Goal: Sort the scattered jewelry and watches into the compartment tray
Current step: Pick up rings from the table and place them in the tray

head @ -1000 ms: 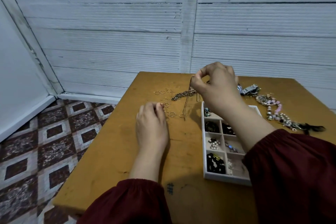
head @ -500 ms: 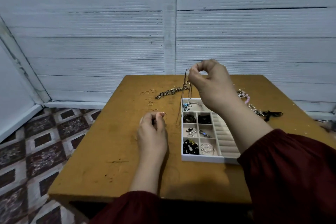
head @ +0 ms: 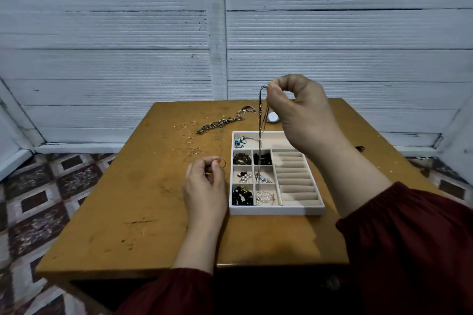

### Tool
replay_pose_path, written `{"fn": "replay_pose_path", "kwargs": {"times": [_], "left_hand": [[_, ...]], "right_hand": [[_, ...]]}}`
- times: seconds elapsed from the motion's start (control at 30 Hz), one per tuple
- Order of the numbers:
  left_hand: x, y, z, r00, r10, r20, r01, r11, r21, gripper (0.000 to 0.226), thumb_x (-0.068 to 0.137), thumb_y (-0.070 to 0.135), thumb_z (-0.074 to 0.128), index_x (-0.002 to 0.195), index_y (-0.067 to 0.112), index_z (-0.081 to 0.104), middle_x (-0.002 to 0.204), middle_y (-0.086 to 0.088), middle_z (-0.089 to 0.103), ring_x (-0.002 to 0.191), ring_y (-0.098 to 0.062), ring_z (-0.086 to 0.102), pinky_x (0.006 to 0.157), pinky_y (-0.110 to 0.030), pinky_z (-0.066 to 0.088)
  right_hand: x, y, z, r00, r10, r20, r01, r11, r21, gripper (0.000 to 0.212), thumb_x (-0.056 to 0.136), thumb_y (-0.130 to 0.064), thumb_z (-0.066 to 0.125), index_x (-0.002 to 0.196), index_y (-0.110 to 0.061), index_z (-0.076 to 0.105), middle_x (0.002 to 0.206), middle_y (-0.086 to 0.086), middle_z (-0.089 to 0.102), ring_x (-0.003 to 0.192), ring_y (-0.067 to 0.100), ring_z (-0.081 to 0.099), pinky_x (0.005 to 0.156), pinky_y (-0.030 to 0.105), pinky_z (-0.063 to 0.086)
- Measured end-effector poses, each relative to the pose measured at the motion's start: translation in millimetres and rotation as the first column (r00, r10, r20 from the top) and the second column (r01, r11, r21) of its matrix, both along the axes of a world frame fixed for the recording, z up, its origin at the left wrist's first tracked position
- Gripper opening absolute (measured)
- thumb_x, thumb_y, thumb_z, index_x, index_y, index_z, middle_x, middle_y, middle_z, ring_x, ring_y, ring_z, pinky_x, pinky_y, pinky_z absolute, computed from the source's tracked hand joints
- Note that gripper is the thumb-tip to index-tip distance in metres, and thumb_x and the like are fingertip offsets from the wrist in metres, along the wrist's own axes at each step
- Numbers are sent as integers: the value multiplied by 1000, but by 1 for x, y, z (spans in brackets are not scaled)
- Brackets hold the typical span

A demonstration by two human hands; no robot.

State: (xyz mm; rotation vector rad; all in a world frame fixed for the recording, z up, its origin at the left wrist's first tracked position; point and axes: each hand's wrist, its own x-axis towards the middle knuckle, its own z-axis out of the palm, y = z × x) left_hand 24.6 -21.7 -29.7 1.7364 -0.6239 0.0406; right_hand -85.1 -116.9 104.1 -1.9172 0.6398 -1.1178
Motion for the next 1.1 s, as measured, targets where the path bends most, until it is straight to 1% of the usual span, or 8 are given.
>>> {"fn": "replay_pose_path", "kwargs": {"times": [0.13,0.23,0.43,0.53,0.67,0.77,0.93,1.1], "left_hand": [[0,1,0,1000,3,16,-3,1000,21,13,93,15,53,91,20,65,98,-1,64,76,-5,54,62,-17,37],[-1,2,-1,1000,-4,22,3,1000,30,13,94,15,53,91,20,65,97,0,63,75,1,51,60,-7,35],[1,0,-2,1000,4,18,-5,1000,20,14,93,13,53,90,20,65,98,-2,65,83,-10,55,65,-6,35],[0,0,-2,1000,1,10,-1,1000,16,13,93,14,53,91,19,65,98,-2,65,87,-13,57,66,-14,38],[-1,1,0,1000,1,-6,0,1000,28,14,93,15,53,94,19,66,99,0,63,86,-9,55,67,-13,38],[-1,2,0,1000,1,-14,0,1000,28,13,93,16,53,93,20,66,99,0,63,81,-4,53,66,-11,37],[0,1,0,999,-9,-31,9,1000,13,13,93,16,54,92,21,66,99,0,64,81,0,54,67,-13,40],[2,1,-1,1000,-5,-24,5,1000,13,13,93,16,54,92,21,66,98,0,65,81,-3,55,68,-15,40]], "right_hand": [[-8,-3,-6,1000,3,29,-4,1000,22,20,88,-22,58,69,-25,55,72,-9,50,57,0,40,58,22,33],[-11,-2,-11,999,-8,33,7,999,31,21,90,-18,58,69,-25,55,76,-8,52,65,1,44,68,24,36],[-12,-4,-14,999,-29,33,27,999,40,21,88,-21,58,68,-27,55,84,-2,55,77,10,49,75,28,40],[-12,-7,-18,999,-38,34,36,998,51,19,86,-24,59,68,-27,56,86,-1,57,82,13,51,81,33,42],[-11,-10,-27,998,-54,15,53,996,74,14,78,-33,56,65,-28,56,78,-9,54,85,16,47,83,32,39],[-10,-10,-33,998,-62,-1,62,994,90,14,75,-37,54,63,-31,58,84,-7,58,98,22,52,94,41,42],[-8,-10,-41,998,-60,-23,62,994,95,13,75,-34,56,64,-27,57,87,-5,57,96,20,52,95,44,42],[-8,-11,-52,995,-71,-70,77,993,86,24,87,-17,59,65,-25,54,90,-4,57,106,23,54,101,44,40]]}}
